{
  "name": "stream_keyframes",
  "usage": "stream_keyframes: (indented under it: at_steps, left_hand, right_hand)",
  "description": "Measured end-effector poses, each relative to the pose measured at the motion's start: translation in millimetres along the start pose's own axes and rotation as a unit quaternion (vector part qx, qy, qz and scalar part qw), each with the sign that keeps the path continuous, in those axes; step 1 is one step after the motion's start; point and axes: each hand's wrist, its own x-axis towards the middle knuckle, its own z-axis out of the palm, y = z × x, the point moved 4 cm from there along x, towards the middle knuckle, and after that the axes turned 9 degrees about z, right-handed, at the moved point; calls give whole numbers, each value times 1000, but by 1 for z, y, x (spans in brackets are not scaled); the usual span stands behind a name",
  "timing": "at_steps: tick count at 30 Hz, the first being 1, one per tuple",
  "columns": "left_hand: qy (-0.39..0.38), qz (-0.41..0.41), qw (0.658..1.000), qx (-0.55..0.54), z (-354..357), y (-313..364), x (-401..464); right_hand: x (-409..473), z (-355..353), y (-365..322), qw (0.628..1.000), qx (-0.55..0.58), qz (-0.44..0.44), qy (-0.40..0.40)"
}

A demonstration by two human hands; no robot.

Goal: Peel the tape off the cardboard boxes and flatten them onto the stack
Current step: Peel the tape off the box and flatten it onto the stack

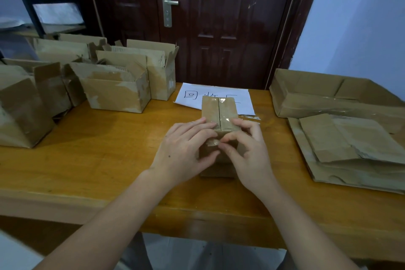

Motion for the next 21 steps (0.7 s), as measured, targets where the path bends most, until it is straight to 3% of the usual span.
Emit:
stream_keyframes:
  at_steps: [10,14,21]
  left_hand:
    - [42,12,999,20,3,1,0]
    - [61,7,998,29,1,1,6]
    - [46,-32,998,20,-1,-3,5]
  right_hand:
    - [0,-7,1,999,2,-2,-33]
    - [4,-11,-3,1000,-21,-20,-3]
    - [8,-13,-12,973,-119,-192,50]
